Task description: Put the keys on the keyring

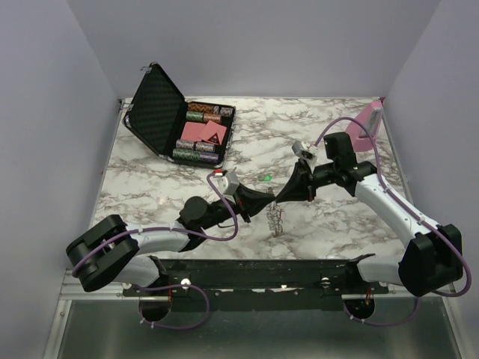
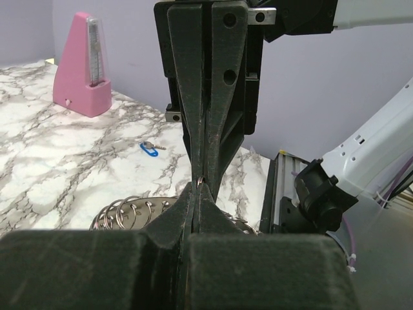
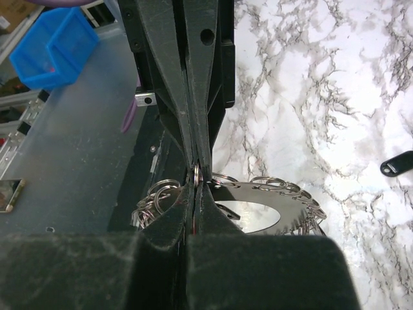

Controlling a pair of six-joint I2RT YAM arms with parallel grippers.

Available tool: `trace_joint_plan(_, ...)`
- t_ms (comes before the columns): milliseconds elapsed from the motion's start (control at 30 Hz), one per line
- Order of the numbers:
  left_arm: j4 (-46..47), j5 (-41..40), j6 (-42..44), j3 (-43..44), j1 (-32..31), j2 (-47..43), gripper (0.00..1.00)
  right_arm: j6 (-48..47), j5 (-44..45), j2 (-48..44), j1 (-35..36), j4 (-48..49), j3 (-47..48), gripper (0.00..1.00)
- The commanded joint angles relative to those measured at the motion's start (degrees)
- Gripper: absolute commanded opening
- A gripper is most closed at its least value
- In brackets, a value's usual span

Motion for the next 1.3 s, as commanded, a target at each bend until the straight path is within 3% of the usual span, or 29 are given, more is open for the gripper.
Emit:
trace_joint_plan(0,6.25,-2.22,0.18,0.68,-0.16,-0.36,0.00,-0.24,0.73,-0.33,0.60,-0.69,-0.14,0.00)
trace_joint_plan(67,5.47,-2.22,-0.17,0.15,0.01,-0.97,0.00,-2.08,1.26,-0.32,0.60,-2.36,0.30,0.00)
trace_joint_plan(133,3.19,-1.34,-0.61,-0.46,0.71,-2.63,0.18,-5.33,1.96,-0.32,0.60,-5.43,1.00,0.00)
trace_joint_plan(200,-0.15,1.72,-0.96,-1.08,2.29,-5.18,0.44,-8.67,2.84,-0.24,0.60,-7.89,1.88,0.01)
trace_joint_plan(267,-6.28,6.29,-0.96,-1.17,4.75,-9.91,0.59,-10.87,4.24,-0.15,0.60,-10.00,2.40,0.00)
trace_joint_plan(333,-17.68,10.33,0.87,0.05,7.29,-15.01,0.66,-13.76,6.00,-0.15,0.60,-12.64,3.37,0.00)
trace_joint_plan(467,-51.23,15.79,13.95,9.53,10.21,-21.97,0.71,-18.60,8.73,0.20,0.60,-17.12,4.95,0.00)
trace_joint_plan(533,-61.81,17.72,20.11,13.75,10.47,-22.86,0.72,-20.01,9.34,0.20,0.69,-18.45,5.31,0.00)
trace_joint_plan(667,-73.79,20.98,27.23,21.31,10.47,-20.06,0.73,-21.86,10.84,0.38,0.60,-20.21,6.01,0.01)
trace_joint_plan(867,-78.30,23.36,32.69,28.62,8.02,-13.02,0.73,-22.83,11.45,0.56,0.60,-21.35,6.36,0.01)
trace_joint_plan(900,-78.30,23.53,33.14,29.50,7.49,-27.81,0.73,-22.92,11.37,0.56,0.60,-21.27,6.36,0.01)
trace_joint_plan(933,-78.47,23.80,33.58,30.55,6.79,-10.55,0.73,-22.92,11.28,0.56,0.60,-21.27,6.36,0.01)
trace_joint_plan(1267,-81.55,19.59,33.76,38.21,2.04,0.34,0.64,-22.83,10.40,0.56,0.60,-21.44,6.36,0.01)
